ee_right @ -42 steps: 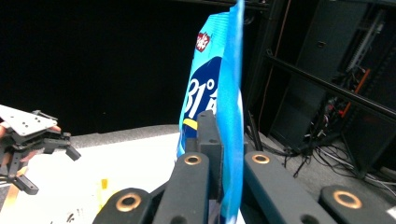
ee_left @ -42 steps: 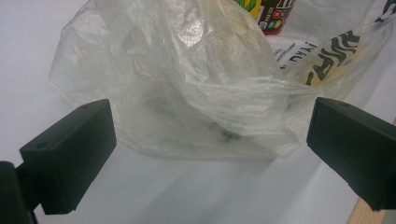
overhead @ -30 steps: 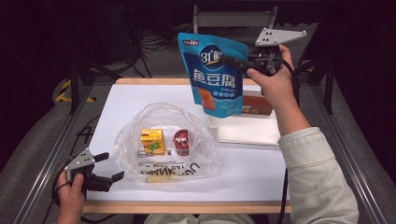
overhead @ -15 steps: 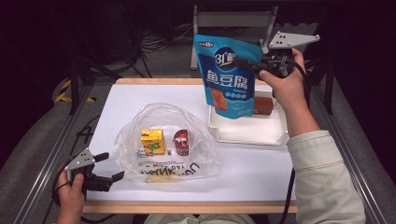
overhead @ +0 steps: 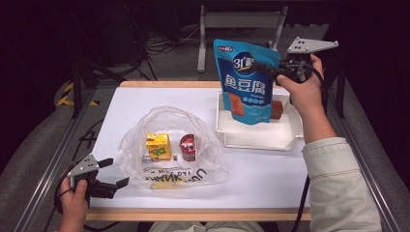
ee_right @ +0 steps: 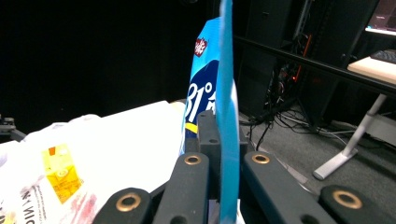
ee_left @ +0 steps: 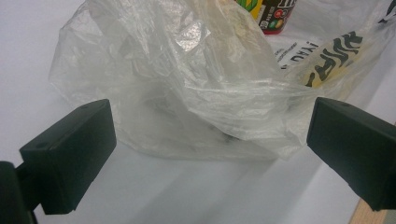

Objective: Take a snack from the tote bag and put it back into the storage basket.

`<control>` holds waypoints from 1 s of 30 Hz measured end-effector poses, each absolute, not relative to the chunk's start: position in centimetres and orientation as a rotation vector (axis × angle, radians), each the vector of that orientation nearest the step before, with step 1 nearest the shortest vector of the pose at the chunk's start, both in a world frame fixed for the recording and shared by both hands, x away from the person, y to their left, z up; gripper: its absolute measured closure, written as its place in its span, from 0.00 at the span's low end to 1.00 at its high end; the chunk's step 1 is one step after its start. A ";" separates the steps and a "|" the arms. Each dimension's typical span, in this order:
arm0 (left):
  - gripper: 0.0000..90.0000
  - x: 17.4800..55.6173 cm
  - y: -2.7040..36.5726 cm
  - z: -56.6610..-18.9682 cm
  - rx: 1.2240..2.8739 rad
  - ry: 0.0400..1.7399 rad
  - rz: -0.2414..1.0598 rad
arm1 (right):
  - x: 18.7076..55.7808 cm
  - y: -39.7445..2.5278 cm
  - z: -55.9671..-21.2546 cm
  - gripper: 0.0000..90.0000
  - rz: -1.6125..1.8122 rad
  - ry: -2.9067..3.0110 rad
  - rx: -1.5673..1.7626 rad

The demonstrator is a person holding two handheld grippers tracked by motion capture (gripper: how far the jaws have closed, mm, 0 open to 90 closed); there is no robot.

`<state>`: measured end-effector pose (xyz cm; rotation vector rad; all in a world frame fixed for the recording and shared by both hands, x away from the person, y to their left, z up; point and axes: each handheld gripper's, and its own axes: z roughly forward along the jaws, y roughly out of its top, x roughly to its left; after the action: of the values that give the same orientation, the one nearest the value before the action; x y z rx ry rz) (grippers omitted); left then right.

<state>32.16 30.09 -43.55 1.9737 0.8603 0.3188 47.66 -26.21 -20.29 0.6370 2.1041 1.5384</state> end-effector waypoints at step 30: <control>0.02 32.1 30.2 -43.6 1.976 0.859 0.324 | 50.8 -27.7 -25.2 1.00 1.512 2.124 0.749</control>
<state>32.13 30.22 -43.57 1.9762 0.8594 0.3236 50.78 -27.72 -25.23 0.7494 2.1237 1.5118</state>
